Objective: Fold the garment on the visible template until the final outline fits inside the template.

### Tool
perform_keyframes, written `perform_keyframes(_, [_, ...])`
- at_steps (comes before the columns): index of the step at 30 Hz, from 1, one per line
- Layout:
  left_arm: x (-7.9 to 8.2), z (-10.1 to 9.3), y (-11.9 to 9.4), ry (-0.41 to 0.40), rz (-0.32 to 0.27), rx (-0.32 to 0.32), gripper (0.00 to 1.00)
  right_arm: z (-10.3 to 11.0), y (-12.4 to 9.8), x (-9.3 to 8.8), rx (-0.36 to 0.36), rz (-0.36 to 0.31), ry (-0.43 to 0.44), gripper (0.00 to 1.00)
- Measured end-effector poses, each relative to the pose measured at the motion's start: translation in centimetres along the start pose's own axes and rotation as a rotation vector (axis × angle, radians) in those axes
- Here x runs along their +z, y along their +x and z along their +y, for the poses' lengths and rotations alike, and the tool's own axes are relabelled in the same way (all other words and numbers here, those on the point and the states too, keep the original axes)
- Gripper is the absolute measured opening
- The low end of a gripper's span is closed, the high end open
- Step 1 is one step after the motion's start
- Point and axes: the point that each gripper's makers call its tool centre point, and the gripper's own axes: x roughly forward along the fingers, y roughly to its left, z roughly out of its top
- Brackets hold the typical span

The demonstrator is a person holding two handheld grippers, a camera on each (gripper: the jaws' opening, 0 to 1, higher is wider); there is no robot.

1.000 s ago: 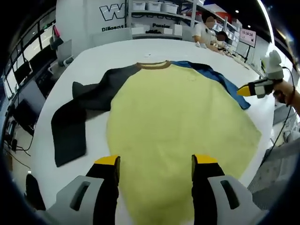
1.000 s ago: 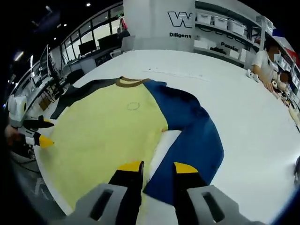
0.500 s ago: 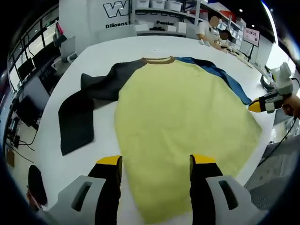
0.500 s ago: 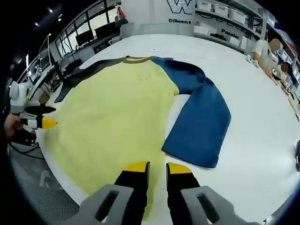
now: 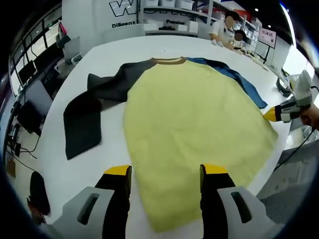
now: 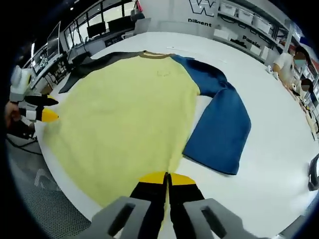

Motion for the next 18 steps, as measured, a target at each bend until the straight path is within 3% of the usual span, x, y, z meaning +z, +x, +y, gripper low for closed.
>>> perform_keyframes(4, [0.0,-0.3,0.0,0.009,0.002,-0.014,0.58,0.0,0.0,0.0,0.001,0.007,-0.006,0.00])
perform_keyframes(6, [0.2,-0.5,0.0,0.018,-0.006,-0.020,0.61,-0.2,-0.2,0.6,0.009,-0.014,0.057,0.02])
perform_keyframes(7, [0.5,-0.6,-0.2,0.019,-0.020,-0.024,0.62,-0.6,-0.4,1.6,0.014,-0.059,0.100,0.07])
perform_keyframes(10, [0.9,-0.6,-0.4,0.008,-0.040,-0.028,0.66,-2.0,-0.9,3.4,0.000,-0.106,0.151,0.18])
perform_keyframes(18, [1.8,-0.3,-0.9,-0.029,-0.075,-0.028,0.82,-6.0,0.0,7.2,-0.049,-0.178,0.176,0.21])
